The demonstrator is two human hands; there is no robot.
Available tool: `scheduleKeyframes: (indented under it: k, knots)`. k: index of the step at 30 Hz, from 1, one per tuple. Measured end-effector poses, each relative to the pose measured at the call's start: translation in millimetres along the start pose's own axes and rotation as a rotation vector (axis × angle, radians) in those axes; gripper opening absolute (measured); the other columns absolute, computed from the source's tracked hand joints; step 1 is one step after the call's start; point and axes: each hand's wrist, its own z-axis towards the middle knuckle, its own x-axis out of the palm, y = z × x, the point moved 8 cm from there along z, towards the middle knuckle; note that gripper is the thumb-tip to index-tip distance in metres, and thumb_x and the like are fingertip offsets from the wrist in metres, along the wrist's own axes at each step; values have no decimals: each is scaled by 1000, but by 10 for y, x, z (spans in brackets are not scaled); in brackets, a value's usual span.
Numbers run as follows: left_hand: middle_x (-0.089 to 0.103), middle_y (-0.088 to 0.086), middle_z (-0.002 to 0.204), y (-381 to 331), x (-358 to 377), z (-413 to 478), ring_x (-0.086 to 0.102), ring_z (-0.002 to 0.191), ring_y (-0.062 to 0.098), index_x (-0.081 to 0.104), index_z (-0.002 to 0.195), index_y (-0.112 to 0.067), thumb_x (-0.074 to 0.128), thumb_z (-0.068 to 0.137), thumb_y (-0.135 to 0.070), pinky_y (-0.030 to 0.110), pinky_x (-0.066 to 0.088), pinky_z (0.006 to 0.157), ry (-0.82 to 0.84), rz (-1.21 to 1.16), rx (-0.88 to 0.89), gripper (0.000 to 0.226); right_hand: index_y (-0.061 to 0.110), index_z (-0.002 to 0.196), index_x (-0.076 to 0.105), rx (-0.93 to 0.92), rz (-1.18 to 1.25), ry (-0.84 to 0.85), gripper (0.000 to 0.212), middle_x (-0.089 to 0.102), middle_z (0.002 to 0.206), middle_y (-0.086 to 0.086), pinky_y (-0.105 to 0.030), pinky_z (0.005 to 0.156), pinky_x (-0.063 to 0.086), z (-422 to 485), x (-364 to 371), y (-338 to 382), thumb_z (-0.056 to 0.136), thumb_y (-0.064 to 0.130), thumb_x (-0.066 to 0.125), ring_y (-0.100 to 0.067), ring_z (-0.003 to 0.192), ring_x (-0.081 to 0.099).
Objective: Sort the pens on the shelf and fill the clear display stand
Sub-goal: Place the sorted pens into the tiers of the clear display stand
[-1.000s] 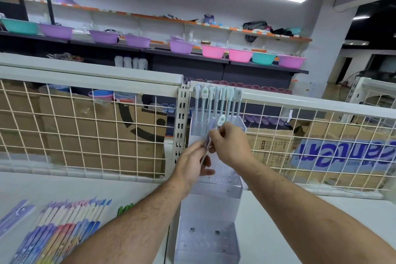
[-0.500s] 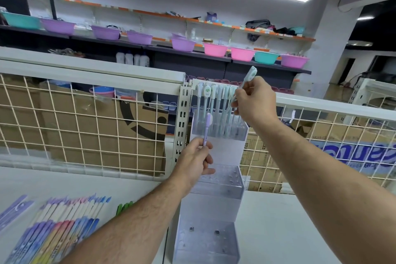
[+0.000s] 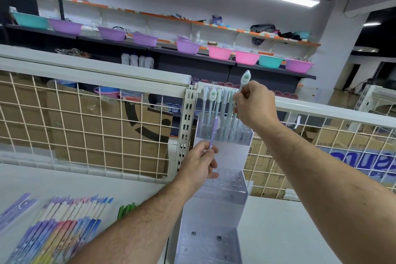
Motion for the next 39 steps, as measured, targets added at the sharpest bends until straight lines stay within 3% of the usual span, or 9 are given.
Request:
scheduleKeyframes:
  k: [8, 12, 20, 24, 27, 30, 33, 36, 39]
  knots:
    - [57, 2, 74, -11, 18, -14, 52, 59, 6, 66, 83, -34, 46, 105, -23, 42, 63, 74, 5, 5, 4, 32, 15, 85, 58, 7, -23, 21, 15, 68, 80, -5, -48, 72, 61, 9, -10, -31, 99, 22, 60, -26, 76, 71]
    - [57, 2, 74, -17, 14, -19, 52, 59, 7, 66, 83, -33, 46, 105, -24, 42, 63, 74, -5, 12, 5, 31, 13, 85, 62, 40, -41, 117, 15, 70, 81, -8, -48, 73, 62, -53, 123, -106, 99, 19, 62, -25, 75, 71]
    - [56, 5, 76, -31, 25, -32, 50, 62, 10, 65, 79, -32, 46, 105, -26, 43, 63, 75, -6, 18, 9, 32, 20, 76, 62, 17, -179, 114, 22, 68, 73, -3, -31, 62, 53, -72, 198, -148, 96, 27, 66, -22, 70, 67]
    - [57, 5, 77, -35, 21, -36, 51, 63, 11, 64, 79, -31, 46, 105, -27, 42, 63, 75, -13, 26, 7, 32, 21, 75, 59, 64, -91, 124, 23, 69, 80, -5, -44, 74, 62, -34, 219, -209, 96, 24, 67, -23, 76, 71]
    - [56, 6, 78, -31, 24, -33, 50, 65, 13, 64, 80, -29, 46, 105, -28, 42, 63, 75, -9, 32, 11, 31, 20, 77, 60, 77, -89, 128, 21, 69, 81, -4, -44, 76, 62, -30, 212, -266, 96, 24, 68, -22, 76, 71]
    - [56, 5, 77, -29, 23, -23, 50, 63, 12, 63, 79, -29, 46, 105, -27, 44, 63, 76, -8, 33, 16, 31, 16, 77, 63, 51, -171, 152, 22, 68, 73, -3, -41, 66, 61, -104, 280, -288, 96, 28, 68, -20, 67, 68]
    - [57, 4, 76, -24, 18, -22, 51, 61, 10, 64, 79, -30, 46, 105, -27, 43, 63, 75, -10, 36, 19, 32, 17, 68, 59, 52, -216, 97, 34, 60, 59, 3, -25, 47, 41, -211, 250, -307, 93, 39, 69, -13, 52, 57]
    - [59, 3, 75, -11, 13, -14, 53, 59, 7, 66, 78, -29, 46, 105, -28, 44, 63, 74, -16, 35, 15, 33, 16, 67, 61, 95, -86, 102, 36, 60, 56, 3, -24, 48, 41, -413, 253, -422, 92, 41, 67, -10, 48, 52]
    - [60, 2, 72, -13, 32, -9, 55, 58, 6, 66, 79, -26, 47, 105, -28, 47, 63, 74, -1, 14, 26, 32, 10, 70, 69, 179, 142, 289, 26, 64, 59, -2, -22, 46, 42, -700, 440, -551, 89, 29, 71, -6, 47, 49]
